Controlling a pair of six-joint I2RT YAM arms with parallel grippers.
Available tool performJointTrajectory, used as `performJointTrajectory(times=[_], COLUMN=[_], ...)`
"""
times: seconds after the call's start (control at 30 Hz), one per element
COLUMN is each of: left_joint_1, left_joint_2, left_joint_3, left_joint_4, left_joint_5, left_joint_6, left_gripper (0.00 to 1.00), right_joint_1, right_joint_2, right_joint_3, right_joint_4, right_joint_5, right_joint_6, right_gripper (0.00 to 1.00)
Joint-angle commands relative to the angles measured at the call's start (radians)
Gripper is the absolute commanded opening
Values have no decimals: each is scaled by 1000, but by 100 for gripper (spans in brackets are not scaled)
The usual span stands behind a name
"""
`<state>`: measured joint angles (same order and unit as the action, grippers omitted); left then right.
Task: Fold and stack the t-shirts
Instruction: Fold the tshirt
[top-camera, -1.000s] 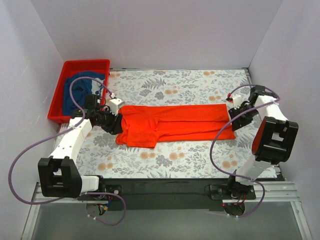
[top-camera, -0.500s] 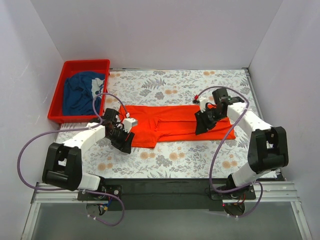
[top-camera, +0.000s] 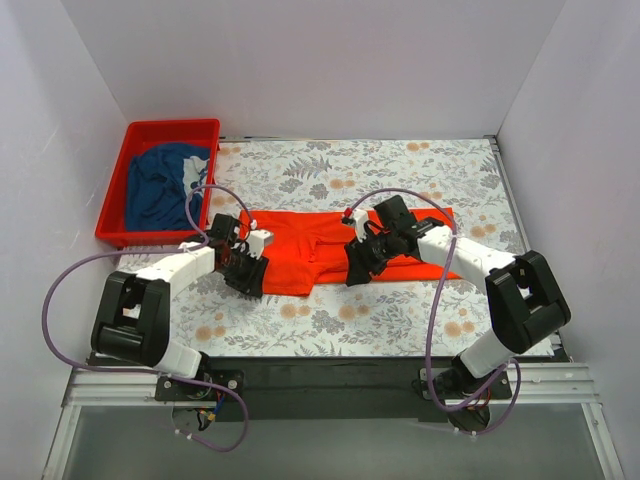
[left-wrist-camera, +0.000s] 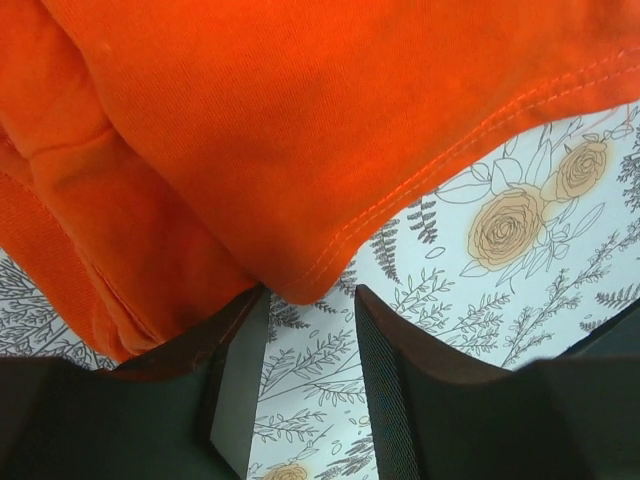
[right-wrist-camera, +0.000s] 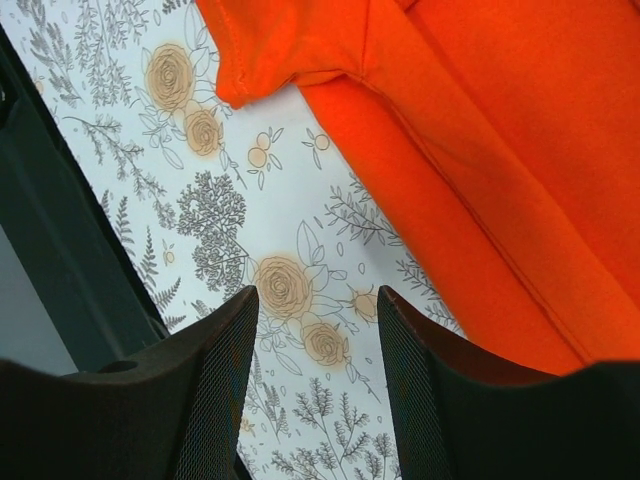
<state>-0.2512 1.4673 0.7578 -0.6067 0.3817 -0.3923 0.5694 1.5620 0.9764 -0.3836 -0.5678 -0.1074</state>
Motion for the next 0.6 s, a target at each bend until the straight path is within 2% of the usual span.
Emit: performJointTrajectory(times=[0.0, 0.1, 0.13, 0.2, 0.4, 0.57], left_joint_1=[-3, -5, -3, -3, -3, -5], left_joint_2=[33, 33, 31, 24, -35, 4], left_joint_3=[18, 35, 41, 54, 152, 273], left_joint_4=[50, 42, 32, 9, -106, -96], left_joint_5=[-6, 23, 32, 49, 118, 227], left_joint_6=[-6, -10, -10, -8, -5, -65], left_gripper=[38, 25, 13, 0, 0, 0], right_joint_1=[-6, -28, -38, -80, -198, -264], right_joint_2=[-2, -23, -31, -48, -80, -86], right_joint_3=[10, 13, 13, 13, 7, 2], right_joint_4=[45, 29, 16, 0, -67, -89], right_joint_5=[37, 55, 59, 63, 57, 60], right_joint_6=[9, -11, -18, -43, -115, -150], right_gripper=[58, 57, 57, 57, 57, 57])
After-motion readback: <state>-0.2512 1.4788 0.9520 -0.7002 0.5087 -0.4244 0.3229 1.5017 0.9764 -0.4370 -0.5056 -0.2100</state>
